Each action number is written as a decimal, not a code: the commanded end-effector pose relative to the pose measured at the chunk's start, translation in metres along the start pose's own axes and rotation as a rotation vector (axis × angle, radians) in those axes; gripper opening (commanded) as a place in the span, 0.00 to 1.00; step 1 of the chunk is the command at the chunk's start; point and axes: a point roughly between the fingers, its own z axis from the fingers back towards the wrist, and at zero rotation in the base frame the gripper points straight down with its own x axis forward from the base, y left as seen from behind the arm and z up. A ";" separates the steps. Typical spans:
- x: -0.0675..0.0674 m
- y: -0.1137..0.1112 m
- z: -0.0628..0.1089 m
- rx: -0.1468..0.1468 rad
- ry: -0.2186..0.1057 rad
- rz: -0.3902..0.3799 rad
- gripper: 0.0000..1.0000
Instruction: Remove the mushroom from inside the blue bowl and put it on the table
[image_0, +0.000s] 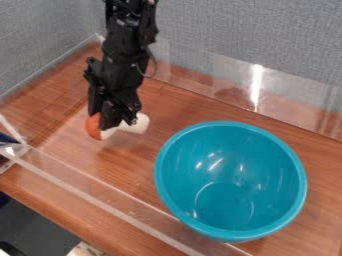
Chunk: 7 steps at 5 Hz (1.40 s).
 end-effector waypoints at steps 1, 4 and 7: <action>0.003 0.013 0.011 0.022 -0.039 0.028 0.00; -0.001 0.023 0.015 0.007 -0.057 0.044 1.00; 0.002 0.020 0.014 -0.034 -0.094 0.042 1.00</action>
